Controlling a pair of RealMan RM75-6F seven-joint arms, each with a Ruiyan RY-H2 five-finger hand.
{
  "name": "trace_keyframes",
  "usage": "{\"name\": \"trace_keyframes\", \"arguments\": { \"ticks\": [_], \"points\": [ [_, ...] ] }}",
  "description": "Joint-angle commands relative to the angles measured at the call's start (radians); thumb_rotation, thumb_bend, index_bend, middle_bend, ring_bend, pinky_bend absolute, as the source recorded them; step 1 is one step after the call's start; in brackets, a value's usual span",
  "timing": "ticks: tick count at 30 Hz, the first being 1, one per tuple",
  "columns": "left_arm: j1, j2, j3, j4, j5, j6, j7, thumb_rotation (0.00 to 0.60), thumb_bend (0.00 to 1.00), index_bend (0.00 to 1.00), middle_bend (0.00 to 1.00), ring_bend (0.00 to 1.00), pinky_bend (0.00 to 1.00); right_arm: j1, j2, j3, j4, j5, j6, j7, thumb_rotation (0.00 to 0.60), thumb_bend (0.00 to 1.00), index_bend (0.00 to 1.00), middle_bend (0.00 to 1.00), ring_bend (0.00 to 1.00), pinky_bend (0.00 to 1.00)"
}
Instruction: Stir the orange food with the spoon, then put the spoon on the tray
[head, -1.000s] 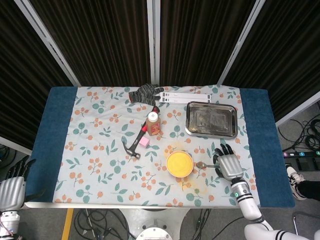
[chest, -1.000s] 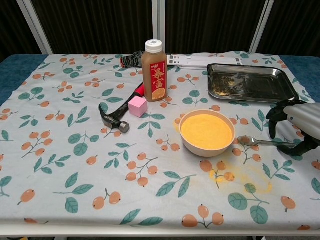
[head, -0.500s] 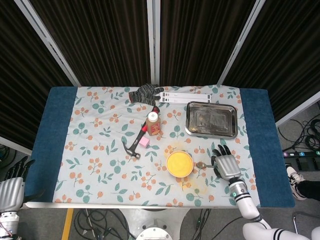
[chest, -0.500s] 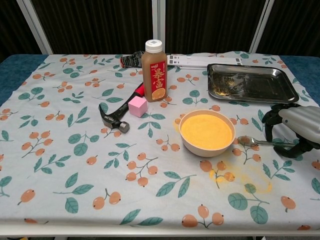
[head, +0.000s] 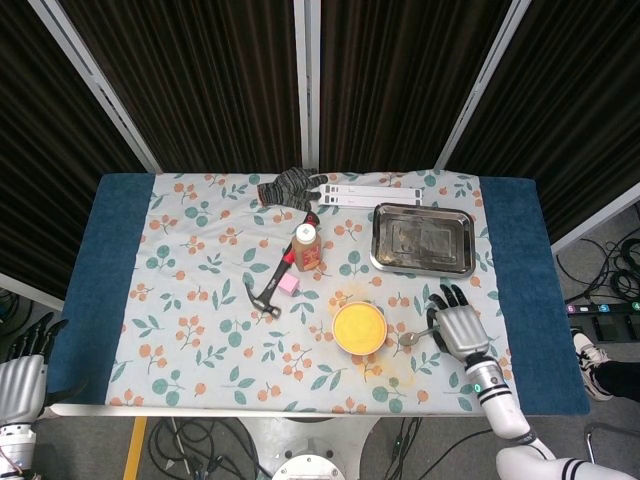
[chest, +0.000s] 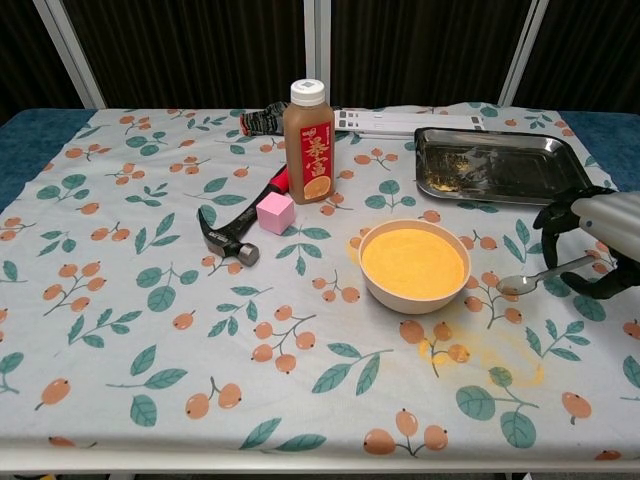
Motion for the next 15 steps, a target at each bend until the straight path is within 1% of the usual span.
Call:
{"name": "trace_keyframes", "arguments": {
  "ticks": [1,4,7,10,15],
  "points": [
    [-0.001,0.0,0.0,-0.001,0.001,-0.001,0.002,0.6,0.06,0.19,0.14,0.11,0.15,0.008,0.119,0.005,-0.128,-0.04,0.019,0.0,0.6,0.38,0.56,0.2,0.0,0.0],
    [-0.002,-0.002,-0.002,-0.003,0.002,0.0,0.004,0.6,0.06,0.19,0.14,0.11,0.15,0.025,0.172,0.018,-0.205,-0.058,0.02,-0.013,0.6,0.38,0.56,0.2,0.0,0.0],
    [-0.002,-0.003,-0.002,-0.005,0.005,0.002,0.005,0.6,0.06,0.19,0.14,0.11,0.15,0.067,0.176,0.042,-0.242,-0.046,-0.012,-0.04,0.6,0.38,0.56,0.2,0.0,0.0],
    [0.0,-0.004,0.0,-0.003,0.007,0.005,0.003,0.6,0.06,0.19,0.14,0.11,0.15,0.124,0.135,0.07,-0.233,-0.005,-0.062,-0.085,0.6,0.38,0.57,0.2,0.0,0.0],
    [0.009,-0.003,0.001,0.006,-0.002,0.006,-0.008,0.6,0.06,0.19,0.14,0.11,0.15,0.214,0.023,0.097,-0.159,0.09,-0.122,-0.188,0.6,0.38,0.57,0.2,0.0,0.0]
  ]
}}
